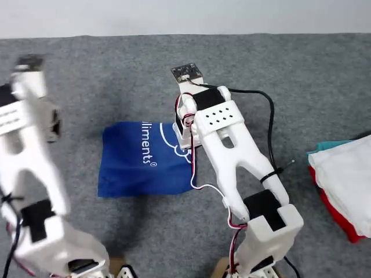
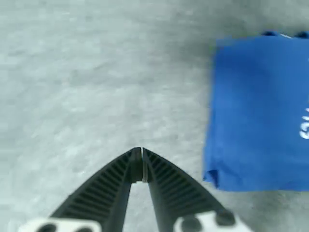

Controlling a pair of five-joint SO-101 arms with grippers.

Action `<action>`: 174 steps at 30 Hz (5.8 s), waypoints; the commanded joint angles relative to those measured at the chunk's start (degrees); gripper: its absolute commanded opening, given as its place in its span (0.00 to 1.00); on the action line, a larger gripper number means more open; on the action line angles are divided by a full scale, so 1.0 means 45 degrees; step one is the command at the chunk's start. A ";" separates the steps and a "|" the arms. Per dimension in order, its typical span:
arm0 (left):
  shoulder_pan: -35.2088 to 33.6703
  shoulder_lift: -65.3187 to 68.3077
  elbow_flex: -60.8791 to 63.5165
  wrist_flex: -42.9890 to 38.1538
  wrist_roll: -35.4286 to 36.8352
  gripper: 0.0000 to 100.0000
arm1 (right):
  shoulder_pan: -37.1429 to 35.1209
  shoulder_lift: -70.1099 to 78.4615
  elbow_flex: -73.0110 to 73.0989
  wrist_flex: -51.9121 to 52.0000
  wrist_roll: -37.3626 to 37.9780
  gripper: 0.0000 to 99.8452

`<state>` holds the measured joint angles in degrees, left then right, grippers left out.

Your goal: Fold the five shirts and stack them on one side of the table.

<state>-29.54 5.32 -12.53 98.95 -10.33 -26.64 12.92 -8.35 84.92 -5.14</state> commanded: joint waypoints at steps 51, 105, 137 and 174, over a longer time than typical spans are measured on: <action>-0.3810 -0.4708 0.3585 0.0313 -0.1485 0.01 | -0.0674 0.7297 -0.6310 0.1397 -0.4161 0.01; -0.3810 -0.4708 0.3604 0.0332 -0.1485 0.01 | 0.4288 0.3448 -0.8987 -0.2295 -0.0078 0.22; -0.3770 -0.4728 0.3604 0.0313 -0.1407 0.01 | 0.1748 0.0518 -0.5158 0.2706 -0.9377 0.44; -0.3751 -0.4708 0.3604 0.0117 -0.1524 0.01 | 0.2217 0.6437 -0.5197 -0.1123 -1.0784 0.44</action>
<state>-46.24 -13.93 3.56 99.21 -16.40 -17.23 42.02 -31.21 80.70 -53.49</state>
